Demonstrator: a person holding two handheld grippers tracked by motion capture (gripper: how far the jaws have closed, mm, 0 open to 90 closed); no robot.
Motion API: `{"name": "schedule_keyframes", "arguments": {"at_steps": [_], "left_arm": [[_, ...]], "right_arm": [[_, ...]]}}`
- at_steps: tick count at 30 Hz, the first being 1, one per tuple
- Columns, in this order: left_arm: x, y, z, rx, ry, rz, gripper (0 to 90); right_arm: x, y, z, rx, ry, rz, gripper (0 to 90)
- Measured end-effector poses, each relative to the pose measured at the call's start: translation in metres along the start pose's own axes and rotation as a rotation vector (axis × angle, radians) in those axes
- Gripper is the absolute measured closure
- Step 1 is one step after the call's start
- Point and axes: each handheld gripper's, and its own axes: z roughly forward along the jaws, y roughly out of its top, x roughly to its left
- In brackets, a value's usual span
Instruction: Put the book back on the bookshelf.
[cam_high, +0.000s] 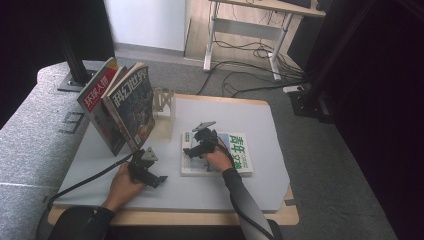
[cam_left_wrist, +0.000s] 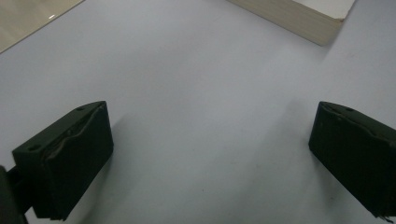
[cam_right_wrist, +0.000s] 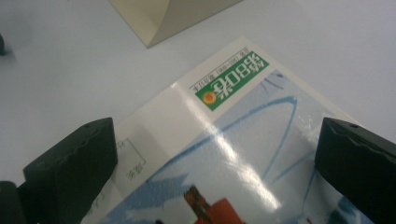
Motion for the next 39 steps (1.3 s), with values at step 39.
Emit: {"name": "schedule_keyframes", "arguments": {"at_steps": [39], "left_arm": [[0.0, 0.0, 0.0, -0.001, 0.001, 0.0, 0.0]], "right_arm": [[-0.01, 0.028, 0.033, 0.011, 0.01, 0.009, 0.0]]}}
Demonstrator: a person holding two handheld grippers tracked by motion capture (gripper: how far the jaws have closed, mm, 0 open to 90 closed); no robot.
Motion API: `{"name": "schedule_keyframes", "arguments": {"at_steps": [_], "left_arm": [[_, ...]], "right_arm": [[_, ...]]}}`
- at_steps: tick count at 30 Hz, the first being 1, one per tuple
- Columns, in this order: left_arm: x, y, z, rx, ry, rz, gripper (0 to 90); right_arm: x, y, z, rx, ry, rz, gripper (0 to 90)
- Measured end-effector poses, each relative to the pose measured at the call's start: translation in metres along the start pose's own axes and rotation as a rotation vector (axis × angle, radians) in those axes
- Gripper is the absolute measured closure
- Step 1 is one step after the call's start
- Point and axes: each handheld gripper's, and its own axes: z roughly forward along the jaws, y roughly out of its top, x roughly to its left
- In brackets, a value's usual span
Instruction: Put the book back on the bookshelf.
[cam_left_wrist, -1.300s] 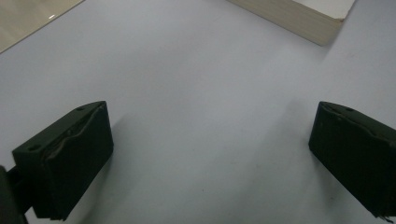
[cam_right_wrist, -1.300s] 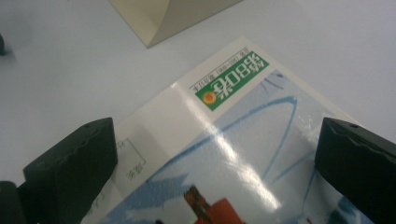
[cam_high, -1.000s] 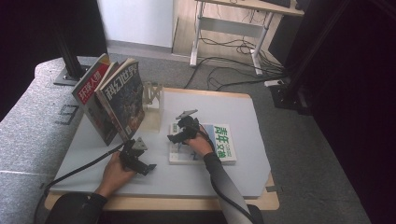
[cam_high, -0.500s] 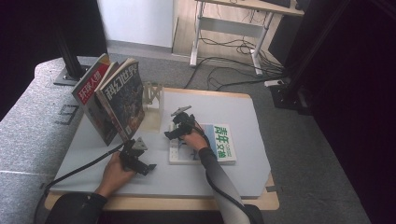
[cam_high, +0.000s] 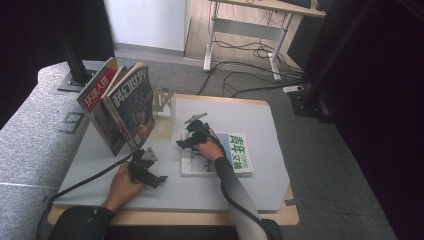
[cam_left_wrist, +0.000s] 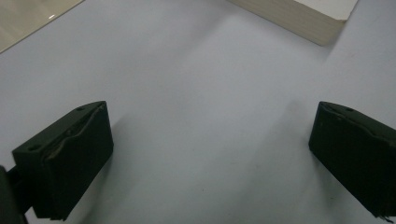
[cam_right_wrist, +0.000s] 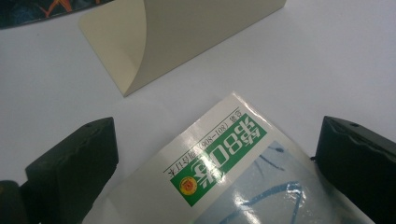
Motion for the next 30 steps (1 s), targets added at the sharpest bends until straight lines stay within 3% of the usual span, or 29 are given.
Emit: {"name": "schedule_keyframes", "arguments": {"at_steps": [14, 30], "left_arm": [[0.0, 0.0, 0.0, 0.0, 0.0, 0.0, 0.0], [0.0, 0.0, 0.0, 0.0, -0.001, -0.001, 0.0]], "right_arm": [[0.006, -0.002, -0.003, 0.006, -0.003, -0.019, 1.0], [0.023, -0.009, -0.009, 0.008, 0.018, -0.048, 1.0]]}}
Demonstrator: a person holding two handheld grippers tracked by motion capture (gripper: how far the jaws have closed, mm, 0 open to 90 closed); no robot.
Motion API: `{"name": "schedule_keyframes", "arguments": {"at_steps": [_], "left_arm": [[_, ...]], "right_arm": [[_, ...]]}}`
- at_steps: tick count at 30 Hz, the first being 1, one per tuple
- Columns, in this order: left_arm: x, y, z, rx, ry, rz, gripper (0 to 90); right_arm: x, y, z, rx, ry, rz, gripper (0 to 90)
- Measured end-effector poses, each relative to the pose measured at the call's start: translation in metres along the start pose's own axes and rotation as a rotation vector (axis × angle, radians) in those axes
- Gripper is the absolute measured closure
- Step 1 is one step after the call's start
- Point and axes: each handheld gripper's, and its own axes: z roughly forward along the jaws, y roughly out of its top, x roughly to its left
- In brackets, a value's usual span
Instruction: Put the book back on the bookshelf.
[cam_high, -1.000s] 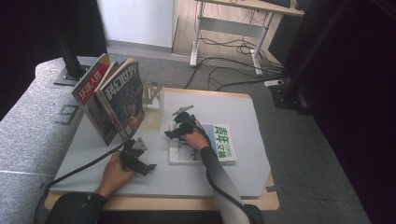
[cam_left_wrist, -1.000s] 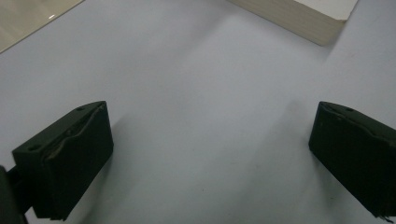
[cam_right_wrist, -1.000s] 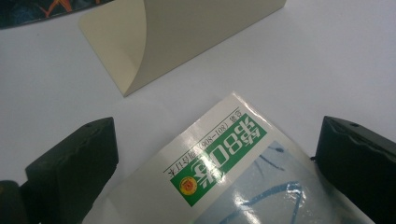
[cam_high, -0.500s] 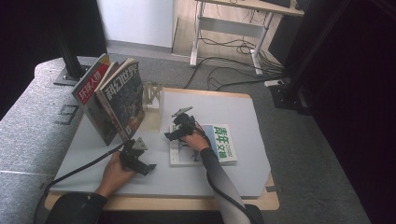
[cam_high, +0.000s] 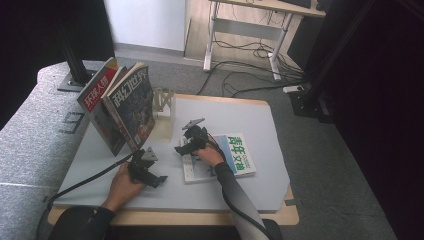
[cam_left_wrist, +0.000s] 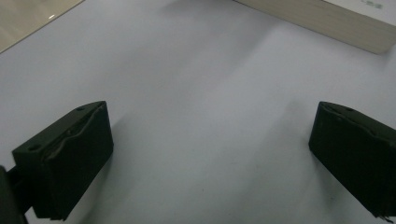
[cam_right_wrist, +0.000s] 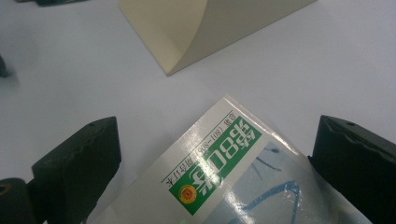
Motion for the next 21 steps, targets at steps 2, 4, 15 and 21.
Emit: {"name": "schedule_keyframes", "arguments": {"at_steps": [2, 4, 15, 21], "left_arm": [[0.0, 0.0, 0.0, 0.0, 0.0, 0.0, 0.0], [0.0, 0.0, 0.0, 0.0, 0.0, 0.0, 0.0], [0.0, 0.0, 0.0, -0.006, 0.0, -0.005, 0.0], [0.0, 0.0, 0.0, -0.003, 0.0, -0.002, 0.0]], "right_arm": [[0.003, -0.001, -0.001, -0.004, 0.006, -0.006, 1.0], [0.005, -0.003, -0.002, -0.006, 0.012, -0.01, 1.0], [0.023, -0.011, -0.011, -0.008, 0.047, -0.027, 1.0], [0.033, -0.017, -0.016, -0.011, 0.063, -0.043, 1.0]]}}
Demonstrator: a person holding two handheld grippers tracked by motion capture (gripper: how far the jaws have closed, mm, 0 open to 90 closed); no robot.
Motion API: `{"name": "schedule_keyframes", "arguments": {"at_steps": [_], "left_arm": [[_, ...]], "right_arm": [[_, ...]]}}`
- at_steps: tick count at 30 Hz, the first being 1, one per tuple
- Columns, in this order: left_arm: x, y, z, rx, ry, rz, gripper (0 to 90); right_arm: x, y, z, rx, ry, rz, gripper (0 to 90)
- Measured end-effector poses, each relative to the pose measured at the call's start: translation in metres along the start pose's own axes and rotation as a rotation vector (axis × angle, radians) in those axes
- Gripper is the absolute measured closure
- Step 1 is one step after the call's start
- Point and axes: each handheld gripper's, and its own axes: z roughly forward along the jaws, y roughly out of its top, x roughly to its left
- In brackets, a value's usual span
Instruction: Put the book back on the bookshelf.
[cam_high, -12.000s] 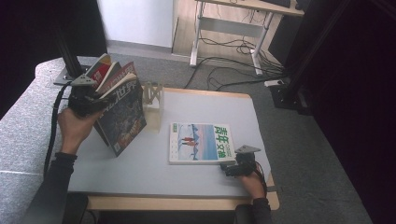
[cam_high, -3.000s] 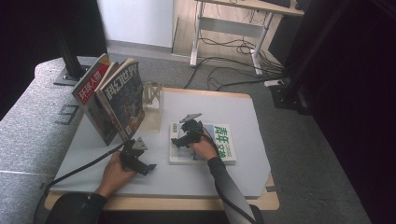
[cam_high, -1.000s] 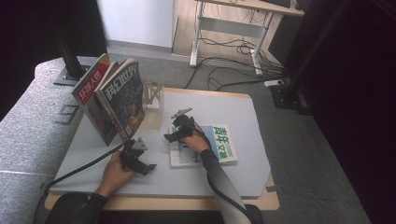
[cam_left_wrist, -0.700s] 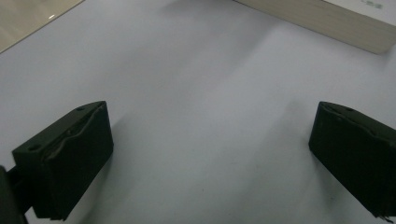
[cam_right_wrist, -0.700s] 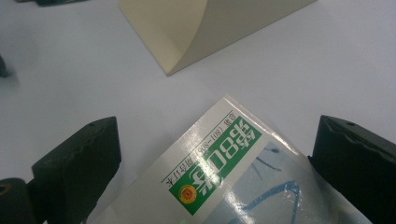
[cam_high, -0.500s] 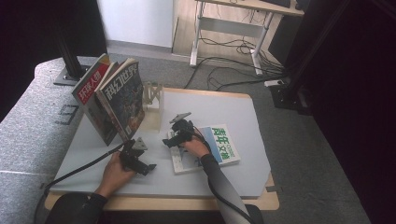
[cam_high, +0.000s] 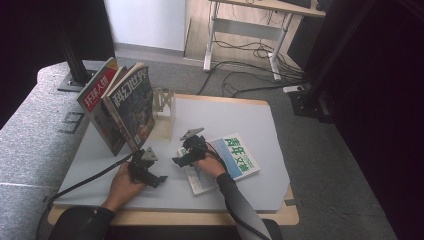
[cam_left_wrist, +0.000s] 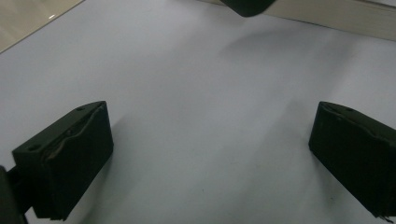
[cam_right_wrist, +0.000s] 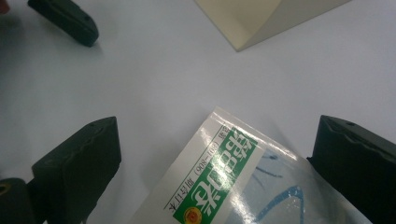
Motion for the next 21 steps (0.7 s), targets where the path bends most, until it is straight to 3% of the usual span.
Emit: {"name": "schedule_keyframes", "arguments": {"at_steps": [15, 21], "left_arm": [[0.0, 0.0, 0.0, 0.001, 0.001, 0.001, 0.0], [0.0, 0.0, 0.0, 0.001, 0.0, 0.003, 0.0]], "right_arm": [[0.024, -0.017, -0.016, -0.013, 0.055, -0.019, 1.0], [0.031, -0.024, -0.024, -0.028, 0.055, -0.028, 1.7]]}}
